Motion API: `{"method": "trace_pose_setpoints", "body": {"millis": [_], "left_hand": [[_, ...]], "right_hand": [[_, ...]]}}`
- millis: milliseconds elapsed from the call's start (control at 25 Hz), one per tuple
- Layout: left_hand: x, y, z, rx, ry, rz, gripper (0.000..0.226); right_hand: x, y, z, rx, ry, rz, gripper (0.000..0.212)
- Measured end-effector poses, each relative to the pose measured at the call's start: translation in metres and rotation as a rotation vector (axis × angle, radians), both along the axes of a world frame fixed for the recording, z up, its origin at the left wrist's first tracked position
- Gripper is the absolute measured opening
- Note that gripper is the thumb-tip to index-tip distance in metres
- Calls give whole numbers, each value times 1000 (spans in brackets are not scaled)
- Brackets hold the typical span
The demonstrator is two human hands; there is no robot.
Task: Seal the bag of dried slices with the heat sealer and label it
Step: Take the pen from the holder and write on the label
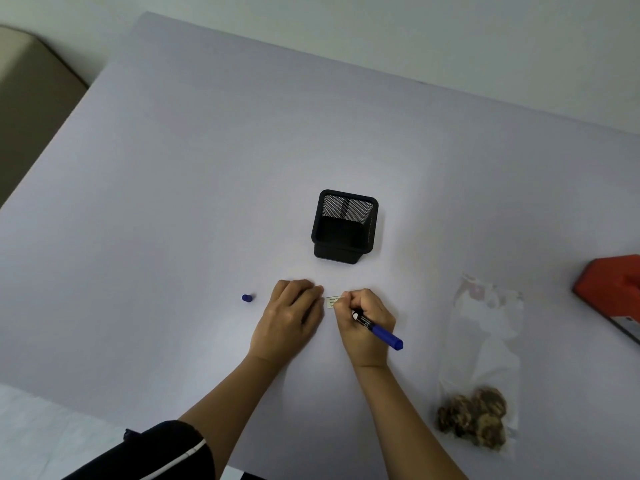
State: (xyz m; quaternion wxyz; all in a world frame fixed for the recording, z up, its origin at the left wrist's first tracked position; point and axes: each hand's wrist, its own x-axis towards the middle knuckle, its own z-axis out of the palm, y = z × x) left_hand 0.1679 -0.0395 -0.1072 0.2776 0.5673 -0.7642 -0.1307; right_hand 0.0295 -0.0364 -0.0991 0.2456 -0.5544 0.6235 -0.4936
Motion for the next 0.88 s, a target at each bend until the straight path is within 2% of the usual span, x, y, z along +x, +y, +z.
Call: {"method": "trace_pose_setpoints", "body": {"millis": [240, 880], "left_hand": [[-1, 0, 1, -39, -48, -15, 25], [3, 1, 1, 22, 9, -8, 27]], "right_hand": [[-1, 0, -2, -4, 6, -5, 29], [2, 1, -5, -4, 22, 5, 30]]}}
